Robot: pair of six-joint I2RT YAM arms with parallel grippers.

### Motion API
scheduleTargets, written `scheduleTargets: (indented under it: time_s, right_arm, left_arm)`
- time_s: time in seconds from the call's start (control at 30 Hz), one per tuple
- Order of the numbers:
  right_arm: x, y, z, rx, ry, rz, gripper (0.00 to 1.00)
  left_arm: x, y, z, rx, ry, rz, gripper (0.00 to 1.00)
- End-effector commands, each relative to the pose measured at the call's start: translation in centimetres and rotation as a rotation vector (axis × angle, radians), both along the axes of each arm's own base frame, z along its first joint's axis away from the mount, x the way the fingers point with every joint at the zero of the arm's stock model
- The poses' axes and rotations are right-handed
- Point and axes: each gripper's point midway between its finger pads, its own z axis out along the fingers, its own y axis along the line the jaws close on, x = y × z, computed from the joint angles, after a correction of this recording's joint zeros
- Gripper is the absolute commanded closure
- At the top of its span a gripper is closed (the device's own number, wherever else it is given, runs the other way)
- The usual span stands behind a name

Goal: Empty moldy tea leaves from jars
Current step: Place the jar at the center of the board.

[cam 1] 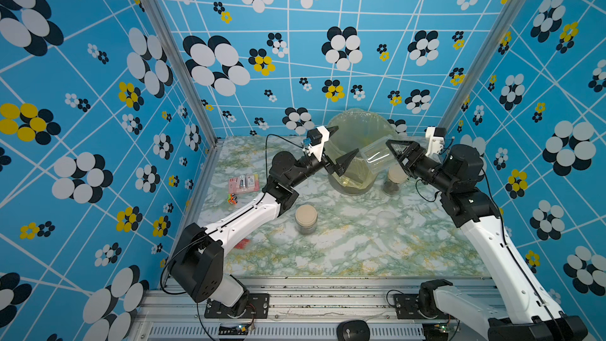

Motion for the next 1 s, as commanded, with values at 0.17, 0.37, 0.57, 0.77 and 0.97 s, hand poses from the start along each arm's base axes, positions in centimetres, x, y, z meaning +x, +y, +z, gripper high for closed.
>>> scheduleTargets:
  time_s: [0.17, 0.37, 0.57, 0.77, 0.97]
  right_arm:
    - [-2.7, -2.5, -5.5, -0.236, 0.019, -0.072, 0.29]
    - [-3.9, -3.4, -10.7, -0.357, 0.052, -0.098, 0.30]
    - [-4.4, -3.5, -15.3, -0.473, 0.067, -0.124, 0.32]
    - [-5.0, -1.1, -19.4, -0.609, 0.002, -0.085, 0.32]
    - [-4.5, 1.3, -22.4, -0.723, -0.089, -0.050, 0.32]
  left_arm:
    - [0.2, 3.2, 1.3, -0.054, 0.002, 0.134, 0.01]
    - [0.7, 4.2, 1.2, -0.042, 0.048, 0.204, 0.01]
    - [1.3, 5.9, 0.7, -0.032, 0.093, 0.302, 0.01]
    - [1.2, 7.7, 0.4, -0.017, 0.134, 0.387, 0.01]
    - [0.6, 8.8, -0.2, 0.002, 0.167, 0.421, 0.01]
